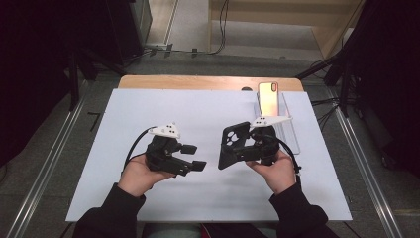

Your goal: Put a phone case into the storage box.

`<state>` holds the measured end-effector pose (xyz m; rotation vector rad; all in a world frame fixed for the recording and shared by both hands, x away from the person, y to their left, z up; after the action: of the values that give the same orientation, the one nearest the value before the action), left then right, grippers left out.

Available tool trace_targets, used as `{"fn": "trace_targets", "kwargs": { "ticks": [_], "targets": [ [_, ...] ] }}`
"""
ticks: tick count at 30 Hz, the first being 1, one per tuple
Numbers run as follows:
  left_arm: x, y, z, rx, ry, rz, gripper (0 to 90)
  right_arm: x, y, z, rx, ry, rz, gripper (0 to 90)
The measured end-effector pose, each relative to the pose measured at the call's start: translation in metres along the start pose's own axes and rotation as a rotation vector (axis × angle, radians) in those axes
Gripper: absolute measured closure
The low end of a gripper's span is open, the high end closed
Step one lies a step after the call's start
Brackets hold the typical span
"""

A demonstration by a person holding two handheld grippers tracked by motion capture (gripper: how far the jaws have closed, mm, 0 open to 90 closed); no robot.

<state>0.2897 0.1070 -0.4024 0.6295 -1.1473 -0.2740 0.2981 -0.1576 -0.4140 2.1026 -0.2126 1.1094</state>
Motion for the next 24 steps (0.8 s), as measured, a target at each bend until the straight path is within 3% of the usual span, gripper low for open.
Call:
{"fn": "trace_targets", "kwargs": {
  "ticks": [16, 24],
  "targets": [
    [-0.046, 0.01, -0.005, -0.005, -0.063, -0.041, 31.2, 0.015, 0.025, 0.015, 0.009, -0.009, -0.001, 18.5],
    [-0.061, 0.019, -0.007, 0.017, -0.037, -0.038, 31.2, 0.027, 0.05, 0.031, -0.036, -0.037, 0.04, 18.8]
  ]
}}
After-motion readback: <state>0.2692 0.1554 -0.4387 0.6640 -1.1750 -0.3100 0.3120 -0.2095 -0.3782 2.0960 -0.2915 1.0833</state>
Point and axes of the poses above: each handheld gripper's, and its own axes: y roughly backward along the jaws, x roughly out of its top, z roughly to its right, the point moved 2 cm from there along -y, roughly forward along the jaws, and after that the axes turned 4 degrees about -y, right-handed, at the moved point
